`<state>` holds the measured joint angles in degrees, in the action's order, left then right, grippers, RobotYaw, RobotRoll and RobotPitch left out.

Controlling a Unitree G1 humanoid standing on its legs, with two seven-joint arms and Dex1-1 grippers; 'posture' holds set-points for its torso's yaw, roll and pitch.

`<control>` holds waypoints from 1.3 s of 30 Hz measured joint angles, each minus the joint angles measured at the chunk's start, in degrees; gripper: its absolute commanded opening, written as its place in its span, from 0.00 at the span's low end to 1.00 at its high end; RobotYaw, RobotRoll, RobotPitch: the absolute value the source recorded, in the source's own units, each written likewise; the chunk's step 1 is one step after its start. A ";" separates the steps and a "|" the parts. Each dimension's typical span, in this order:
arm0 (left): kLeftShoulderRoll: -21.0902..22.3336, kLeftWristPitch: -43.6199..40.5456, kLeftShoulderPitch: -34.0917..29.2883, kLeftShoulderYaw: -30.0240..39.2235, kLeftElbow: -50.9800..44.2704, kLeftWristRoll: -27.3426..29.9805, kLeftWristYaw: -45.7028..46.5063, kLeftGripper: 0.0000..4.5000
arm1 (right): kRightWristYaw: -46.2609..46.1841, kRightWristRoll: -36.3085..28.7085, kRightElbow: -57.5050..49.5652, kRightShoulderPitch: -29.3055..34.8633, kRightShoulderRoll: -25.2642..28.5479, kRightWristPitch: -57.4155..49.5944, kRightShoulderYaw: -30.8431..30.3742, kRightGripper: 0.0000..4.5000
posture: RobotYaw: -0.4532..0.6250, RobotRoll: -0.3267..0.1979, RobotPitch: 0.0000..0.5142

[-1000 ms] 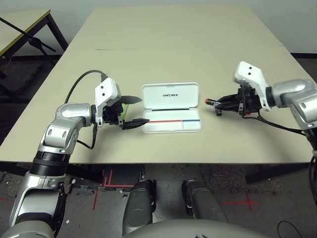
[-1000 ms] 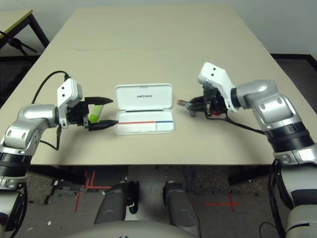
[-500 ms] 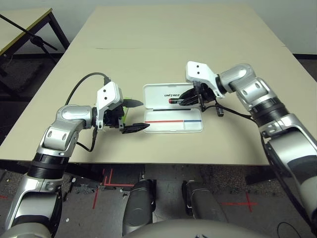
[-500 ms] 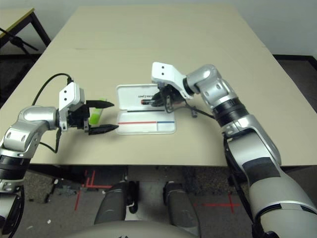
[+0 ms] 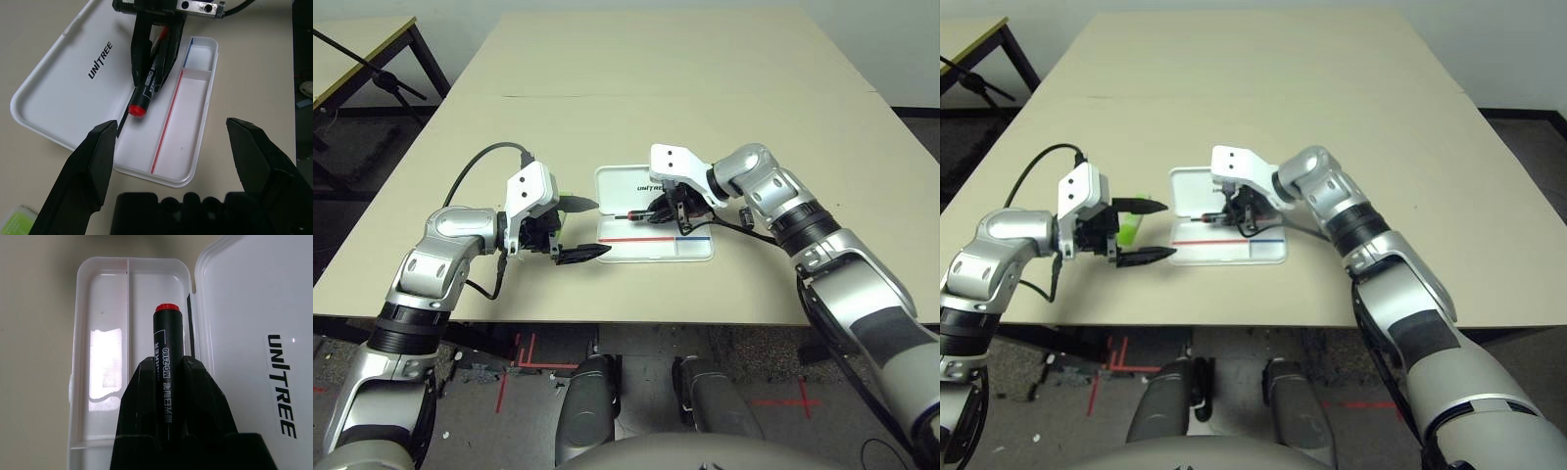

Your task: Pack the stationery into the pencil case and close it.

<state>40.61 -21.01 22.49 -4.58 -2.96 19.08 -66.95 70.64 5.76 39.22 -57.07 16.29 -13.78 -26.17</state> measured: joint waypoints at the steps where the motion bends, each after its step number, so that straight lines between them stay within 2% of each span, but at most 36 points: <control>1: 0.00 0.00 0.00 0.00 0.00 0.00 0.02 1.00 | -0.35 -0.08 0.24 0.03 -0.27 0.22 0.27 0.37 | 0.43 0.62 0.19; 3: 0.00 -0.01 0.01 -0.01 -0.02 0.00 0.07 1.00 | -0.29 -1.46 0.12 0.48 -0.65 0.59 1.80 0.53 | 0.44 0.62 0.19; 8: -0.02 -0.34 -0.04 0.00 -0.39 0.01 0.98 1.00 | 1.97 -10.13 -7.36 4.99 0.10 1.01 9.68 0.95 | 0.44 0.62 0.20; 9: -0.02 -0.34 -0.16 0.00 -0.57 0.03 1.06 1.00 | 2.93 -11.85 -9.79 6.55 1.30 1.55 11.21 1.00 | 0.44 0.62 0.20; 16: 0.00 -0.54 -0.72 0.07 -0.56 0.06 1.54 1.00 | 6.90 -21.51 -20.69 17.88 7.67 3.33 18.72 1.00 | 0.42 0.62 0.21; 21: -0.06 -0.73 -0.93 1.01 -0.50 0.16 2.98 1.00 | 6.24 -25.74 -31.42 29.41 13.99 2.18 23.28 1.00 | 0.41 0.62 0.22; 28: -1.30 -1.72 -1.11 1.87 -0.27 0.20 6.82 1.00 | 2.34 -30.80 -44.84 42.93 17.64 -0.89 27.40 1.00 | 0.38 0.62 0.23; 33: -1.51 -3.83 -0.94 3.02 1.91 -0.69 11.99 1.00 | -0.58 -30.90 -48.27 49.11 18.55 0.63 28.51 1.00 | 0.37 0.62 0.23; 39: -2.53 -7.25 -0.82 3.87 3.46 -3.45 20.28 1.00 | -5.61 -30.30 -50.24 51.63 18.55 2.50 29.31 1.00 | 0.37 0.62 0.24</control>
<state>38.08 -28.26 21.67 -0.71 0.51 15.63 -46.67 65.03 -24.55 -11.02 -5.44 34.85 -11.28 3.14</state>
